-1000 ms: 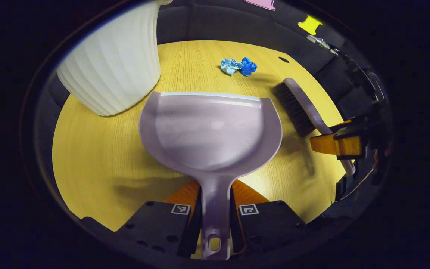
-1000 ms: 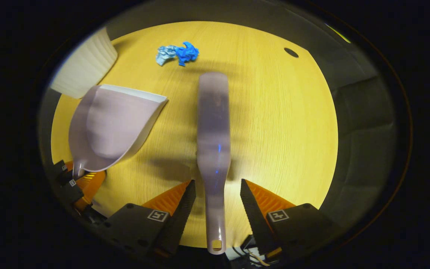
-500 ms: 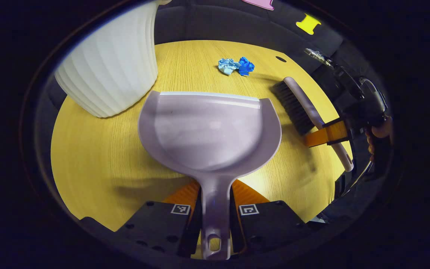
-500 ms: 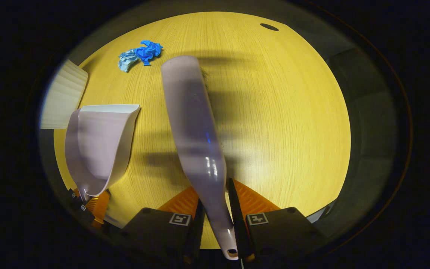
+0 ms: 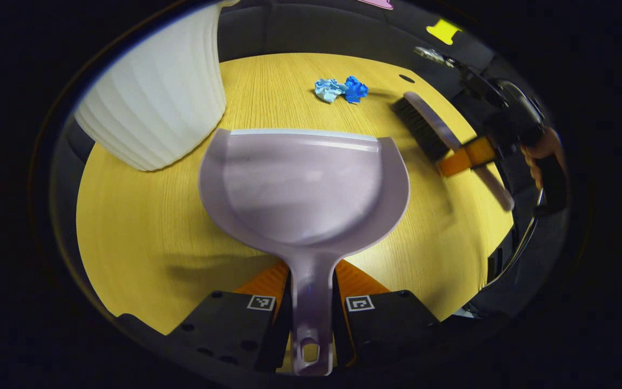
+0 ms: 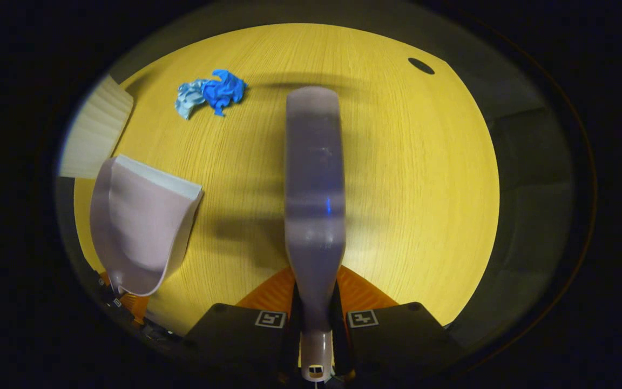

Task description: Pick up the small broom and dustpan from the desktop, sweep the trash into the dustpan with the broom, and then empty the trash into the garbage bin.

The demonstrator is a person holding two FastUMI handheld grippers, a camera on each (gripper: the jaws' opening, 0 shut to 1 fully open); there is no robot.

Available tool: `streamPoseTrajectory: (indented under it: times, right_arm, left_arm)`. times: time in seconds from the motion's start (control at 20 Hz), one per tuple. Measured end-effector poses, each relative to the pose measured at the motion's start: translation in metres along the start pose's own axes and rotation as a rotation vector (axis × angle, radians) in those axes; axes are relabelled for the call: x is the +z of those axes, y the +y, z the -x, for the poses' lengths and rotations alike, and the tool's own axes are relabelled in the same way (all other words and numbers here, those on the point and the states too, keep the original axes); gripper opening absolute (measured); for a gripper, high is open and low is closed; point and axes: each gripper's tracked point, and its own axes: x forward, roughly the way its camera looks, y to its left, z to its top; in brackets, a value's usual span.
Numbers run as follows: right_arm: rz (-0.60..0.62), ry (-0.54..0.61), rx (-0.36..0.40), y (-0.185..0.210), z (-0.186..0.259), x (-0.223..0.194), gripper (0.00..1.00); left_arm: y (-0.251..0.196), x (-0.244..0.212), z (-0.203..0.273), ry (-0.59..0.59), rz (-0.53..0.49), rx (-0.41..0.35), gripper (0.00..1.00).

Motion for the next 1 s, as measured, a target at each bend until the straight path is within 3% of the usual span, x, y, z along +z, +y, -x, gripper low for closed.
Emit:
streamPoseTrajectory:
  times: [0.3,0.45,0.55,0.6,0.75,0.9,1.0]
  right_arm:
    - [0.267,-0.126,-0.113,-0.024,0.01,0.133,0.27]
    - [0.365,-0.112,-0.082,-0.003,0.001,0.16,0.27]
    - [0.434,-0.102,-0.057,0.011,-0.007,0.168,0.22]
    - [0.483,-0.089,-0.066,0.015,-0.011,0.169,0.26]
    - [0.702,-0.059,-0.08,0.032,-0.017,0.162,0.27]
    - [0.864,-0.039,-0.038,0.057,-0.009,0.144,0.26]
    - [0.967,-0.003,-0.052,0.059,-0.007,0.122,0.26]
  left_arm:
    - [0.006,-0.008,0.004,0.03,-0.005,0.009,0.31]
    - [0.007,-0.01,0.005,0.047,-0.005,0.014,0.3]
    - [0.007,-0.009,0.003,0.055,0.001,0.014,0.31]
    - [0.007,-0.008,0.003,0.049,0.001,0.013,0.32]
    - [0.007,-0.008,0.005,0.056,-0.003,0.015,0.31]
    - [0.006,-0.007,0.006,0.055,-0.002,0.015,0.31]
    - [0.007,-0.008,0.006,0.051,-0.003,0.015,0.3]
